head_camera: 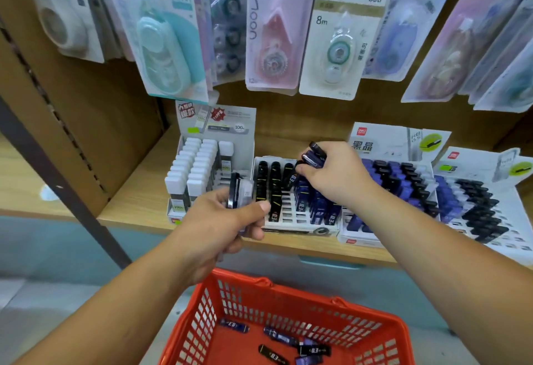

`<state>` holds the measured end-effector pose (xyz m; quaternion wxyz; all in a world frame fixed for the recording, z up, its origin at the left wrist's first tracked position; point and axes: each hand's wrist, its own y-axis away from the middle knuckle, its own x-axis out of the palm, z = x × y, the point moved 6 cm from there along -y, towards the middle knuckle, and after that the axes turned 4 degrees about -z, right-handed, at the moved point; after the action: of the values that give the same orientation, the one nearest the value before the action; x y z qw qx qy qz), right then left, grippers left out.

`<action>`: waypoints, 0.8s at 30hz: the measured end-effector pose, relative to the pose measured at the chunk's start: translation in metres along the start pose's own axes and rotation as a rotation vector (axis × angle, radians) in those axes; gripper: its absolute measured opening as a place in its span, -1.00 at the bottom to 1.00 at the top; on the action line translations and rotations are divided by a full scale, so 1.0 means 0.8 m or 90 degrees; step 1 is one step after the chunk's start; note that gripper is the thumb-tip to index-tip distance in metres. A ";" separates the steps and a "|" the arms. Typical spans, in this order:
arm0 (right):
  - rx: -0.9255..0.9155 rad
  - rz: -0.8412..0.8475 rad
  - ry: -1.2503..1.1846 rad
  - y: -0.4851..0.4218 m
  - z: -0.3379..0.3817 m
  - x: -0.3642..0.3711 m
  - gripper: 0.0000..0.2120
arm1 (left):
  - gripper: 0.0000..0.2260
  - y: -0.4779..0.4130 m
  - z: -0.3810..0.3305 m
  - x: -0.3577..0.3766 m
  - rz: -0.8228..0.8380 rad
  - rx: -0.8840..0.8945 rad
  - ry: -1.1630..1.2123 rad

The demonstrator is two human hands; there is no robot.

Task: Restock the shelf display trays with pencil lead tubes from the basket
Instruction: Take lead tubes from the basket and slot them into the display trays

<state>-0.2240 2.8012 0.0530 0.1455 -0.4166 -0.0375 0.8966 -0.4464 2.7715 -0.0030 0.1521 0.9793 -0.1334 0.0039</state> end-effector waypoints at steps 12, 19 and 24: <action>-0.118 0.091 0.192 -0.019 0.008 0.025 -0.86 | -0.77 -0.010 0.002 0.013 0.076 -0.006 0.044; -0.100 0.045 0.261 -0.026 0.013 0.031 -0.66 | -0.79 -0.004 -0.003 0.020 0.069 -0.017 0.072; -0.057 0.033 0.225 -0.024 0.005 0.034 -0.72 | -0.79 0.002 -0.011 0.022 0.064 -0.002 0.039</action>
<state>-0.2389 2.8277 0.0393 0.1080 -0.5742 -0.0406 0.8105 -0.4297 2.7682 0.0070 0.1572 0.9706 -0.1774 0.0411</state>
